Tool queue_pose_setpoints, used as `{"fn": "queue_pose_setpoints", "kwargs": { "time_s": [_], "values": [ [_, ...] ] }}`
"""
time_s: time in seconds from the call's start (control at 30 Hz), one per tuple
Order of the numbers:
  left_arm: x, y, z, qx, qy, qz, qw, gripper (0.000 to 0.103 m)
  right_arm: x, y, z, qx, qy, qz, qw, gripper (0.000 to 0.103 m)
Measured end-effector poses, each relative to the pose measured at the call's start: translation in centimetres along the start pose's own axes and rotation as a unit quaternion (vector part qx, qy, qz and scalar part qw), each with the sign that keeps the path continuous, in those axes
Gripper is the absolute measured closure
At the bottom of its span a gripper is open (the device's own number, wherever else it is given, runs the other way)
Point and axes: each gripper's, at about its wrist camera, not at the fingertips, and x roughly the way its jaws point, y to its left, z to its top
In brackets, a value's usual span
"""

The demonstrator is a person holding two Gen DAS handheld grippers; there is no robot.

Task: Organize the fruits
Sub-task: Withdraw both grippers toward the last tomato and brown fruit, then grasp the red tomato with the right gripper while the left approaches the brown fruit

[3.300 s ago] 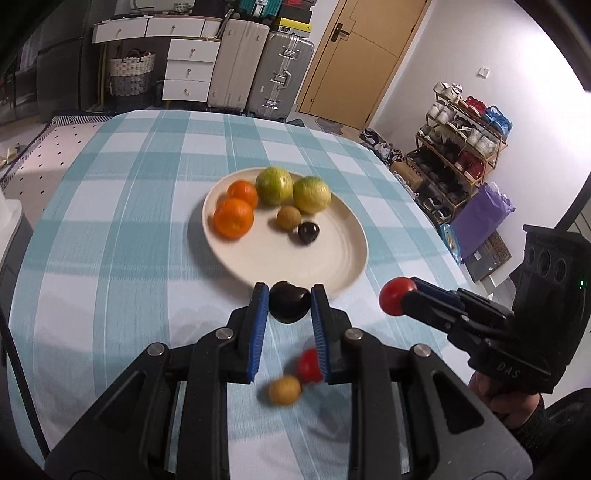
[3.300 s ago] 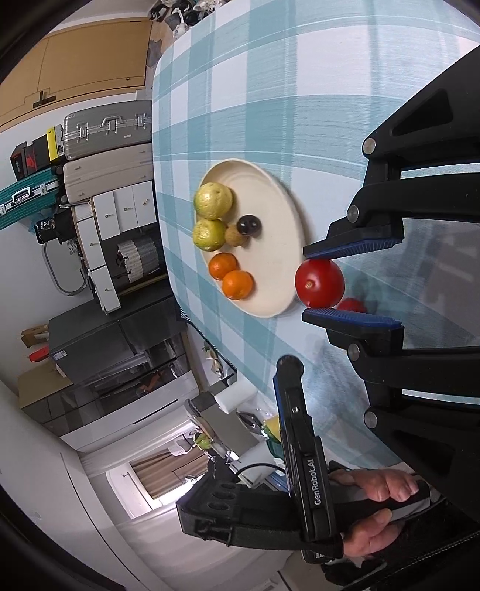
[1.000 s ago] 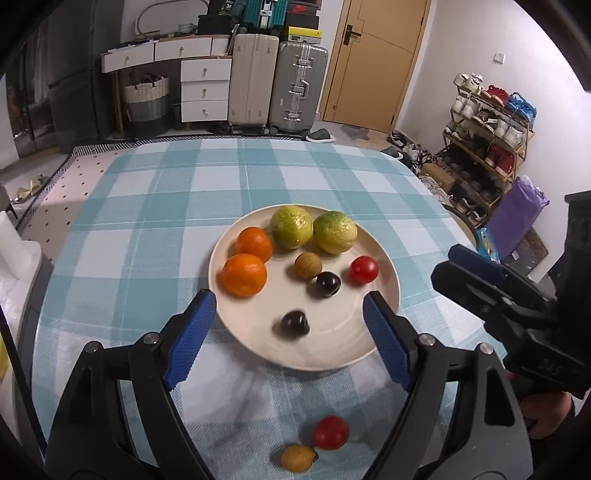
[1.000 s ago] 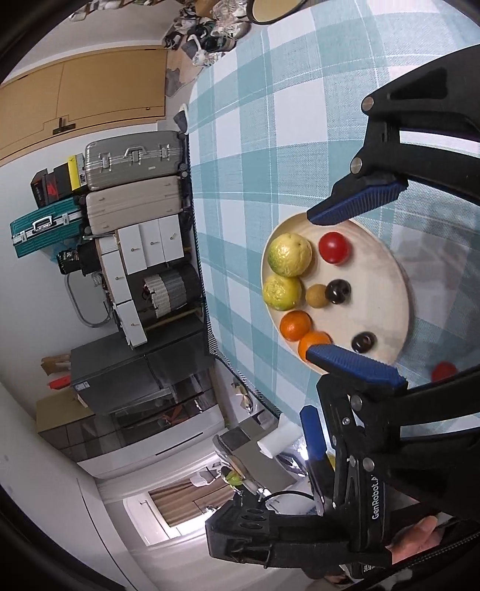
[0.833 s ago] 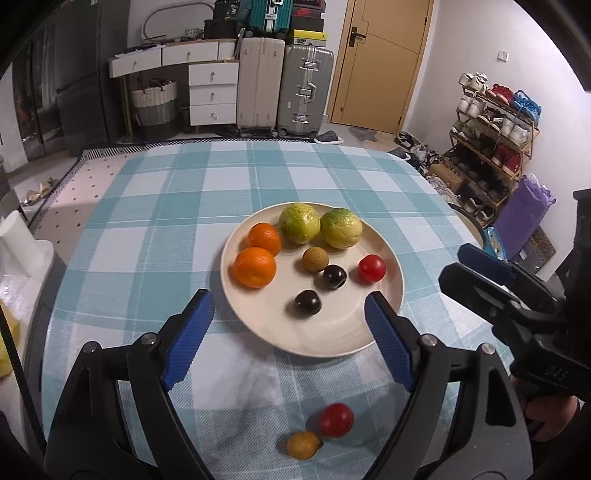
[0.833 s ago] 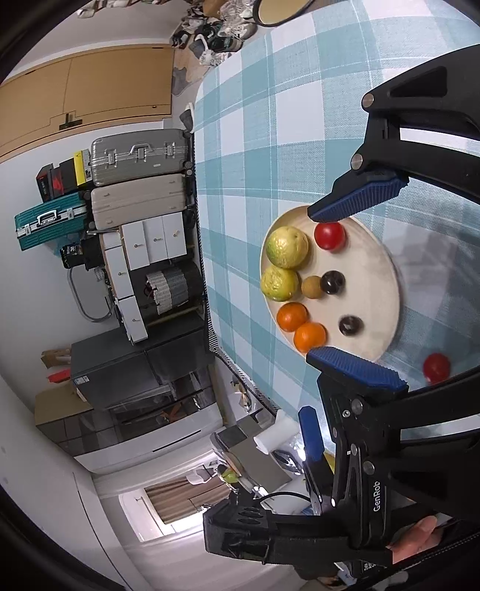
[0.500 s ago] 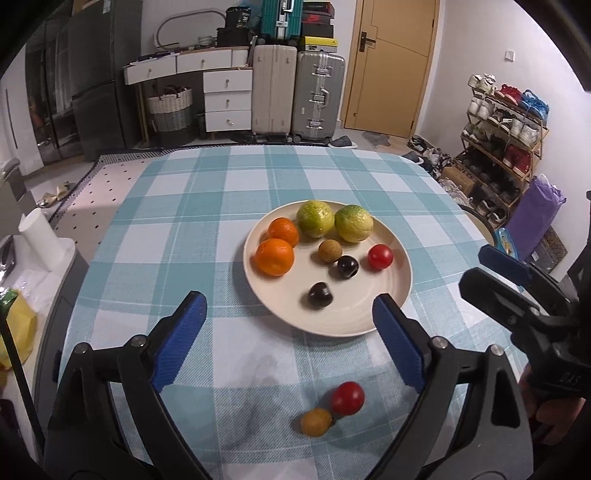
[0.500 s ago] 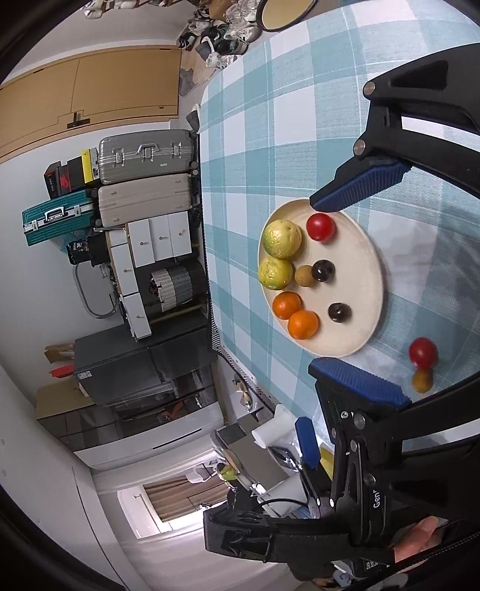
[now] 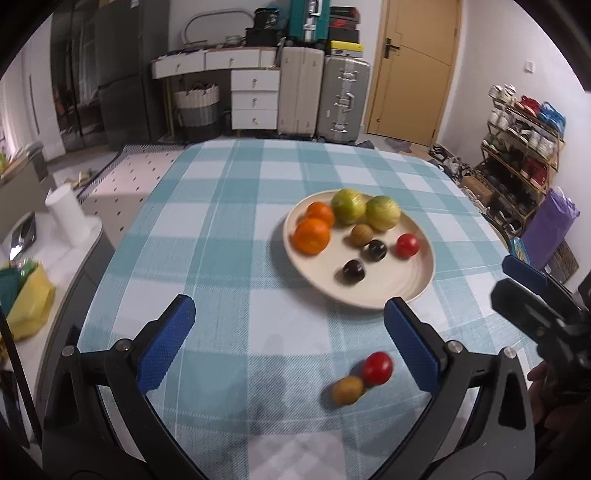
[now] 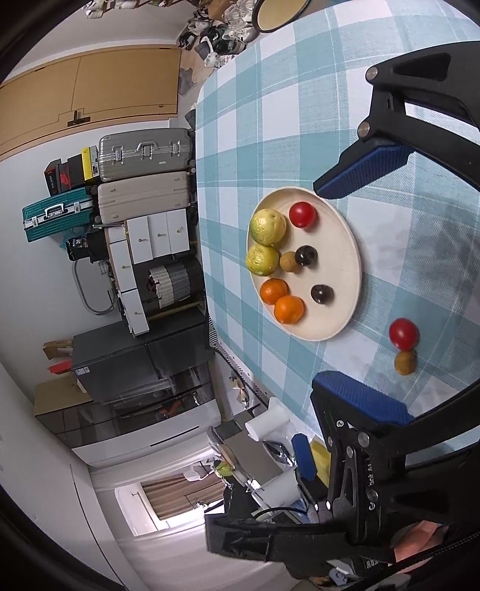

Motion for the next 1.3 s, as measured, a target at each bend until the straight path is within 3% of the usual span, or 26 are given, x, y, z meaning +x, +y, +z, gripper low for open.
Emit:
{"fn": "queue_pose_setpoints", "kwargs": {
  "time_s": [0.4, 1.03, 1.3],
  "values": [
    [1.2, 3.9, -4.2, -0.047, 0.034, 0.006, 0.9983, 0.001, 1.5, 1.7, -2.8, -0.002, 0.04, 0.032, 0.999, 0.004],
    [3.4, 4.9, -7.2, -0.072, 0.059, -0.003, 0.9957, 0.001, 5.3, 2.5, -6.2, 0.007, 0.116, 0.044, 0.992, 0.004],
    [3.7, 5.4, -7.5, -0.076, 0.062, -0.005, 0.9952, 0.001, 6.6, 2.5, -6.6, 0.013, 0.144, 0.039, 0.989, 0.015]
  ]
}}
